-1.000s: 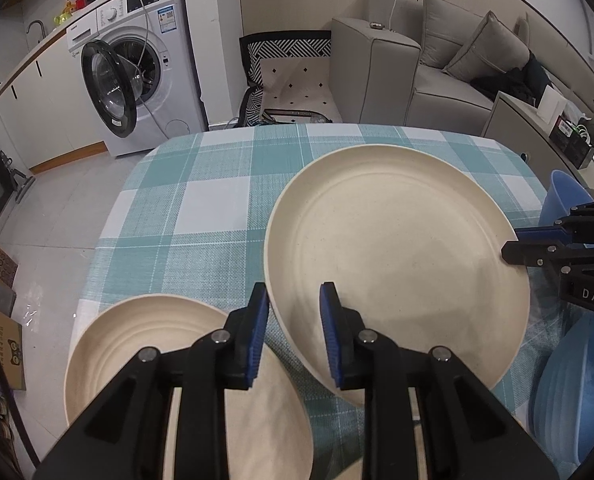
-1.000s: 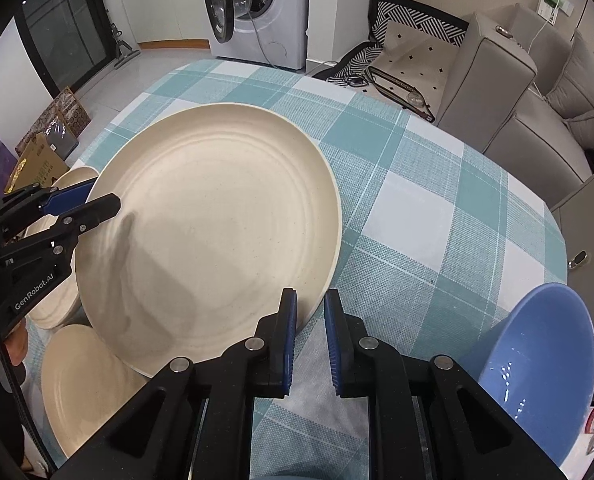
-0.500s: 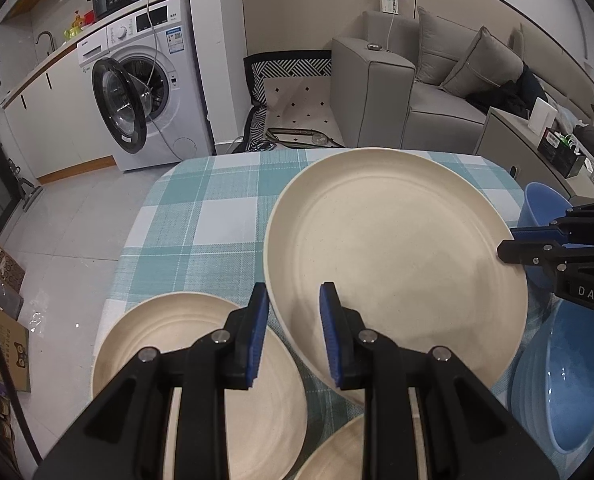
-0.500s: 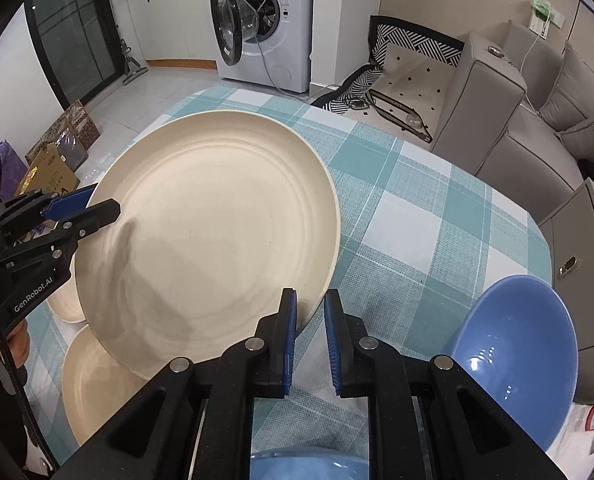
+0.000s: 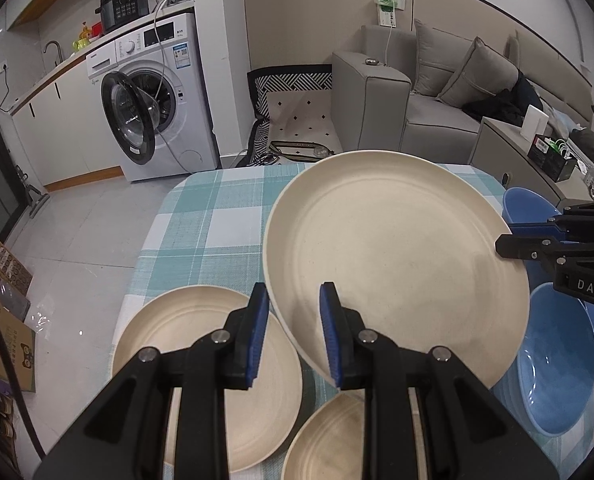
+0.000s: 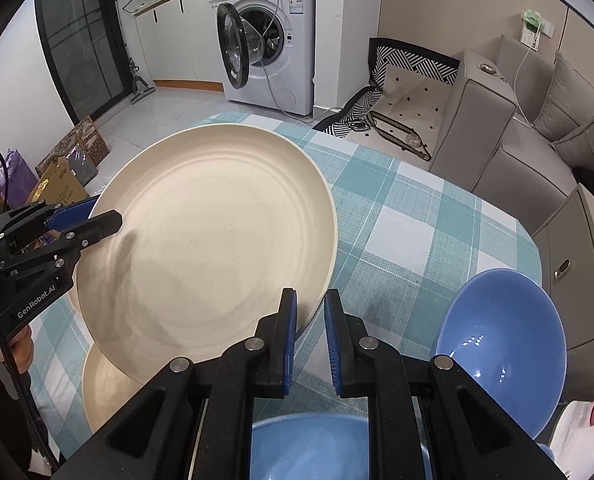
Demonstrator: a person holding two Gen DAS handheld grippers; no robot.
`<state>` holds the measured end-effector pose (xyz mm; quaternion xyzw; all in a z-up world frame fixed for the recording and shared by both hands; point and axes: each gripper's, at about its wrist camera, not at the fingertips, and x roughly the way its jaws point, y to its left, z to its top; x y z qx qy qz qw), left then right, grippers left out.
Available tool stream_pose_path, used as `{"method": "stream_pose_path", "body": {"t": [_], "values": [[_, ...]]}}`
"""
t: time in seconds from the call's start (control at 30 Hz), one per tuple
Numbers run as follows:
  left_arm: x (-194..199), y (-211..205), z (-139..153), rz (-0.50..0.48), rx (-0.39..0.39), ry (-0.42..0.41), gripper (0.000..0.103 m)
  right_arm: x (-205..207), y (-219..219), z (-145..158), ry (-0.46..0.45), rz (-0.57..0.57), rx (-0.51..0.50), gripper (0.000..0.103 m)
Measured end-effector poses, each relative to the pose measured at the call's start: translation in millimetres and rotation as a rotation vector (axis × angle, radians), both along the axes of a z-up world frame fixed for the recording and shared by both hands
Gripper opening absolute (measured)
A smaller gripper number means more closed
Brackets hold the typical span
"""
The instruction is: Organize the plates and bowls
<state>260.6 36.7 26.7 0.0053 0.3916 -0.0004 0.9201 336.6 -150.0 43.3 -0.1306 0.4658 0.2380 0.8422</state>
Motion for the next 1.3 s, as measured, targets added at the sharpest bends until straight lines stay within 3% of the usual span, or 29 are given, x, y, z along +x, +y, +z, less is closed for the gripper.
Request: {"method": "stream_pose_path", "body": {"t": [0.33, 1.3], "values": [[-25.8, -1.6, 13.1, 0.014, 0.008, -0.039, 0.024, -27.6, -5.9, 17.5, -0.044, 0.007, 0.031, 0.014], [-102.8, 3.4, 19.5, 0.042, 0.007, -0.118, 0.024, -102.8, -3.8, 29.8, -0.119, 0.036, 0.05, 0.014]]}}
